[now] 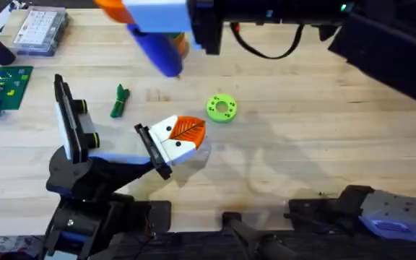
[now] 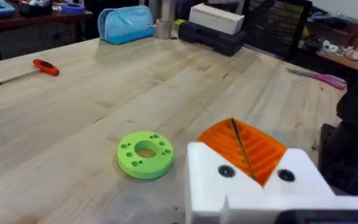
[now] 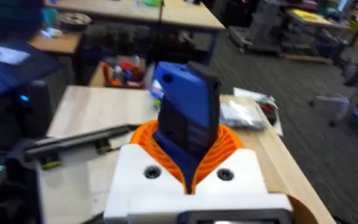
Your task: Pick up the gripper from the table and insert it into the empty holder that is missing its gripper. Then pick up a screw, insert it into the mounting hole, and use the screwdriver to tighten it. Finally, clean up the table by picking up the vegetable and placing it into the bucket.
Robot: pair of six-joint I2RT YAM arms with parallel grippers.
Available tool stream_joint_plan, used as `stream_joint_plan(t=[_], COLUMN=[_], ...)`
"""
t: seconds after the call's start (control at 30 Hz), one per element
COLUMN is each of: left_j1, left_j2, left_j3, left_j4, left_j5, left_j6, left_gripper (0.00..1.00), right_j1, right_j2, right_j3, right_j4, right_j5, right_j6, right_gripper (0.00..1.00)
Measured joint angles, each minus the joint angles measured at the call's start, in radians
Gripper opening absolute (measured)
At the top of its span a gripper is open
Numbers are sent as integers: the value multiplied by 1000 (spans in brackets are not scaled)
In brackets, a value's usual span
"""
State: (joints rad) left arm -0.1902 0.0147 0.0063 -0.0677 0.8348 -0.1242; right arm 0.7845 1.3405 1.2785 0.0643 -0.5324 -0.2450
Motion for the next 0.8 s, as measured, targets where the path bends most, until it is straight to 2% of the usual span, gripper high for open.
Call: stream_joint_plan(t=[0.2, 0.4, 0.57, 0.8], left_j1=[0, 0, 0, 0], left_j2=[0, 0, 0, 0], left_j3=[0, 0, 0, 0], left_j4=[0, 0, 0, 0], left_j5=[0, 0, 0, 0], left_j6=[0, 0, 0, 0], left_gripper=[15, 15, 15, 15], right_j1=[-87, -153, -186, -222], right_j2=[36, 156, 270, 413], right_j3=[0, 0, 0, 0], right_j4=[-76, -84, -88, -86], right_j5=[159, 387, 556, 714], right_j6=[-102, -232, -434, -711], right_gripper=[26, 26, 26, 26])
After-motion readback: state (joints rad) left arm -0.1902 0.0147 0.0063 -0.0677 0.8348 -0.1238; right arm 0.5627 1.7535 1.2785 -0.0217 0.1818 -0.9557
